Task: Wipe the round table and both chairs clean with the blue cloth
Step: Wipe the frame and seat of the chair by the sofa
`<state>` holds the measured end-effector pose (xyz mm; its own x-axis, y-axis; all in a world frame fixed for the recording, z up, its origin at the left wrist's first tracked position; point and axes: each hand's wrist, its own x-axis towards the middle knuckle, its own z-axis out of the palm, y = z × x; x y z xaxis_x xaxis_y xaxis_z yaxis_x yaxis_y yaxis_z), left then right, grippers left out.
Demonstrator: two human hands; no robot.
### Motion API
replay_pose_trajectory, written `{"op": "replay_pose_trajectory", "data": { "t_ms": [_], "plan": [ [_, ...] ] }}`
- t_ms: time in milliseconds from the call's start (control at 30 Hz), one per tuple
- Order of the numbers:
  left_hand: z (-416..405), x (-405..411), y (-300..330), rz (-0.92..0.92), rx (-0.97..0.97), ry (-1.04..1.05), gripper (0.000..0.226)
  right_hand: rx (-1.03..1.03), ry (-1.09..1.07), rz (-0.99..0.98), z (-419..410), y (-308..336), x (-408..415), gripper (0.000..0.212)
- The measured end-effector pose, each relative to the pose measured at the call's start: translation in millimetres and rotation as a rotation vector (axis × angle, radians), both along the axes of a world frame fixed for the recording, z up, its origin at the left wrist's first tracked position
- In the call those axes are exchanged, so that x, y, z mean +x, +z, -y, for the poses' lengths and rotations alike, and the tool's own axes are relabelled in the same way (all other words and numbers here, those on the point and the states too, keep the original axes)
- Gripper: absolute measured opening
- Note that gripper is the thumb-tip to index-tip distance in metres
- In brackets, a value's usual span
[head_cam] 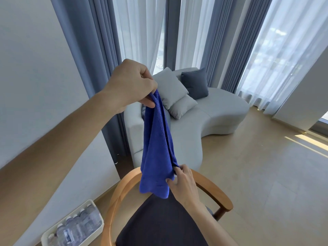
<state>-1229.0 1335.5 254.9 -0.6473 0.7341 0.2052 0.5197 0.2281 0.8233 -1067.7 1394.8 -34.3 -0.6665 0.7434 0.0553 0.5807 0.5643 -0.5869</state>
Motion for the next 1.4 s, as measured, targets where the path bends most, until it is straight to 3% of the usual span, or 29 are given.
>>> {"op": "replay_pose_trajectory", "data": {
  "t_ms": [167, 400, 500, 600, 867, 1100, 1400],
  "plan": [
    [8, -5, 6, -0.018, -0.024, -0.013, 0.017, -0.132, 0.208, -0.011, -19, 5, 8, 0.016],
    [20, -30, 5, -0.032, -0.107, 0.038, 0.016, 0.123, 0.342, 0.029, -40, 21, 38, 0.035],
    [25, -45, 2, -0.025, -0.136, 0.073, 0.017, 0.171, 0.382, 0.051, -53, 38, 57, 0.027],
    [28, -62, 0, -0.012, -0.172, 0.099, 0.017, 0.213, 0.448, 0.065, -66, 64, 78, 0.004],
    [37, -97, -18, 0.01, -0.379, 0.116, 0.018, 0.389, 0.487, 0.056, -91, 141, 106, 0.012],
    [34, -102, -34, 0.032, -0.457, 0.09, 0.02, 0.303, 0.492, 0.191, -110, 163, 115, 0.016],
    [37, -116, -50, 0.109, -0.55, -0.001, 0.024, 0.198, 0.469, -0.025, -105, 167, 118, 0.027]
  ]
}}
